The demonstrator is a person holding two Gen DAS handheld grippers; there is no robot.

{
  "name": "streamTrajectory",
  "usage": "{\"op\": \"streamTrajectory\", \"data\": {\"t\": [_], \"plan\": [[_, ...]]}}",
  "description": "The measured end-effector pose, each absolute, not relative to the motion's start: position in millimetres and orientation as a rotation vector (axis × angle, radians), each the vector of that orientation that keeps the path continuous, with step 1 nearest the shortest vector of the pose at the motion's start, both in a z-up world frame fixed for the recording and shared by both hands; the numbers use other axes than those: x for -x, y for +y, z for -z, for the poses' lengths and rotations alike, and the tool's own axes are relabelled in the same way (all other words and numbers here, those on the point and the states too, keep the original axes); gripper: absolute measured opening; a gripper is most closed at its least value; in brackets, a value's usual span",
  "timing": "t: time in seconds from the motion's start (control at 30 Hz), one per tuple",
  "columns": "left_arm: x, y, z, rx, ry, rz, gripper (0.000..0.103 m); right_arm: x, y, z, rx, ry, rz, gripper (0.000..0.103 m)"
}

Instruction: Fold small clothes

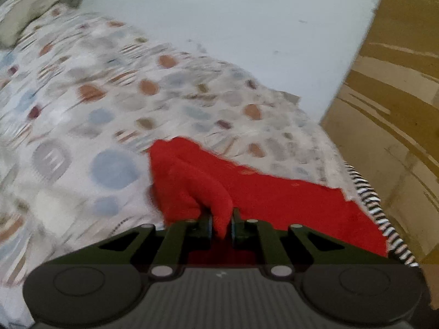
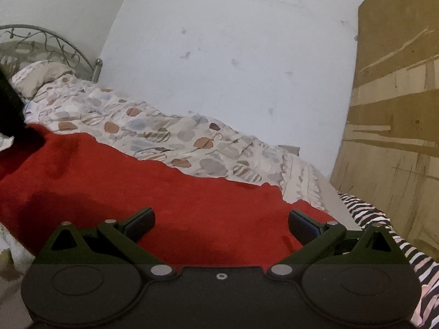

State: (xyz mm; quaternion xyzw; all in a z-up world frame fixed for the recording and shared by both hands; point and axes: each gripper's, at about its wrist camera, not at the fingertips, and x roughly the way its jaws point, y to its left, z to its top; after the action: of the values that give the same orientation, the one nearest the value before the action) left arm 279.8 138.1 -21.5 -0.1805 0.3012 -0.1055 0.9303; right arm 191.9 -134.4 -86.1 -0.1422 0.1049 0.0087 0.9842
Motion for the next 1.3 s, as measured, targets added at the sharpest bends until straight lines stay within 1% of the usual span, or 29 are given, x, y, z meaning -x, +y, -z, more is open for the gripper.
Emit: {"op": "streamTrajectory", "data": {"t": [0.13, 0.27, 0.37, 0.47, 0.57, 0.67, 0.7, 0.73, 0.77, 0.8, 0.83, 0.93, 0.97, 1.03, 1.2, 1.3], "plan": [[-297, 83, -24, 0.241, 0.596, 0.312, 0.011, -185, -142, 76, 0.304, 0.181, 0.005, 0.102], [-303, 7, -43, 0.076, 0.609, 0.427, 0.010, -171, -161, 70, 0.304, 0.160, 0.077, 0.103], [-305, -49, -37, -0.027, 0.677, 0.527, 0.010, -163, -178, 74, 0.307, 0.181, 0.123, 0.103], [-306, -81, -14, -0.072, 0.738, 0.575, 0.010, -159, -191, 82, 0.320, 0.212, 0.166, 0.103], [-302, -83, 5, -0.077, 0.755, 0.597, 0.011, -156, -201, 90, 0.284, 0.227, 0.179, 0.103], [-300, -71, 6, -0.025, 0.738, 0.608, 0.013, -156, -201, 95, 0.278, 0.224, 0.179, 0.103], [-301, -67, 5, -0.003, 0.732, 0.618, 0.018, -155, -201, 96, 0.276, 0.223, 0.181, 0.103], [-301, -62, 4, 0.022, 0.725, 0.628, 0.030, -155, -201, 95, 0.274, 0.223, 0.183, 0.103], [-300, -57, 1, 0.046, 0.721, 0.645, 0.039, -155, -201, 94, 0.273, 0.225, 0.183, 0.103], [-299, -52, -2, 0.068, 0.715, 0.665, 0.056, -156, -201, 94, 0.272, 0.229, 0.183, 0.103], [-299, -49, -5, 0.088, 0.704, 0.683, 0.071, -156, -203, 94, 0.270, 0.233, 0.182, 0.103], [-292, -46, -16, 0.104, 0.656, 0.718, 0.090, -157, -208, 96, 0.266, 0.244, 0.178, 0.103], [-287, -44, -20, 0.105, 0.634, 0.726, 0.092, -157, -208, 96, 0.263, 0.249, 0.177, 0.103], [-279, -38, -27, 0.116, 0.588, 0.734, 0.102, -155, -209, 95, 0.248, 0.264, 0.174, 0.103], [-256, -5, -39, 0.172, 0.511, 0.686, 0.102, -158, -212, 88, 0.203, 0.303, 0.171, 0.103], [-244, 24, -34, 0.196, 0.493, 0.597, 0.102, -149, -211, 77, 0.189, 0.232, 0.161, 0.103]]}}
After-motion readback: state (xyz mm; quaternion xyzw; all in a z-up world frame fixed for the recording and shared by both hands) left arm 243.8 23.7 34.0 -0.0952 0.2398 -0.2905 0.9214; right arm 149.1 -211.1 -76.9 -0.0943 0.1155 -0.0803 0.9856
